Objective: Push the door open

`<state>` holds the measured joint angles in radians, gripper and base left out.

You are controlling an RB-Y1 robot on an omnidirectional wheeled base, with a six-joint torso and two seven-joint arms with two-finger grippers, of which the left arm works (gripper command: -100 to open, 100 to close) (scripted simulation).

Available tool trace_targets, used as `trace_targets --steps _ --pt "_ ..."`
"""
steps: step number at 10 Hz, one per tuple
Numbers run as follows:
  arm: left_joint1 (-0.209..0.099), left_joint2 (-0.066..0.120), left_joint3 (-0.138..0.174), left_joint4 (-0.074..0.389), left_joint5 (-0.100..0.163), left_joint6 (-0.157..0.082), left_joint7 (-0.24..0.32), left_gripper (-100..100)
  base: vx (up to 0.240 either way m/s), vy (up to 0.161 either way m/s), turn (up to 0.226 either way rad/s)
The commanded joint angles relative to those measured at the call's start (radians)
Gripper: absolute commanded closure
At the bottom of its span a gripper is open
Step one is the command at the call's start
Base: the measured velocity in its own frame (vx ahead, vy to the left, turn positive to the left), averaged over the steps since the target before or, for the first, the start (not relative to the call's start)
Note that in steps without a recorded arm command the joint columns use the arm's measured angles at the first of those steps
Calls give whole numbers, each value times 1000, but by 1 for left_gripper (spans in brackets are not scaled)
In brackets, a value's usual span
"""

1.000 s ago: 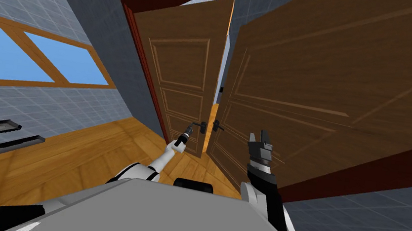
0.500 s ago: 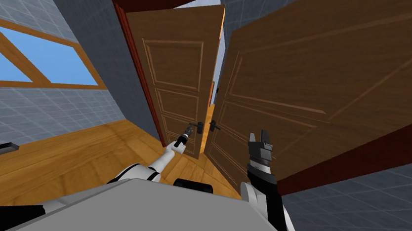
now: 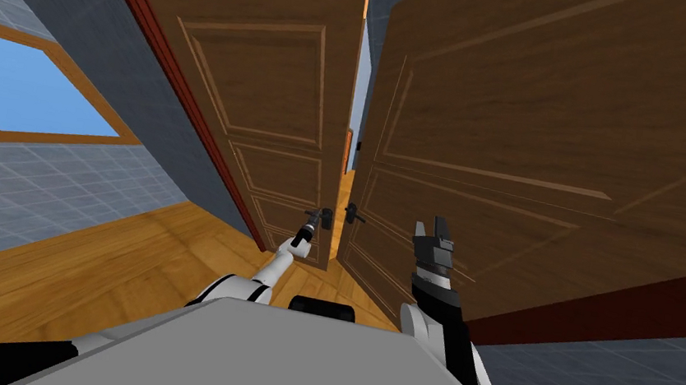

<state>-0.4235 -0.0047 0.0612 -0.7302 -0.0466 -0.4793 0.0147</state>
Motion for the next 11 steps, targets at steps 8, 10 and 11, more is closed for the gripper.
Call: trace_targets --steps 8,10,11 --pt "-4 21 45 0 -1 -2 -14 100 -11 11 -29" --pt "-7 29 68 0 -2 -5 -24 100 2 28 -58" --pt "-7 29 68 0 -2 -5 -24 100 5 25 -51"
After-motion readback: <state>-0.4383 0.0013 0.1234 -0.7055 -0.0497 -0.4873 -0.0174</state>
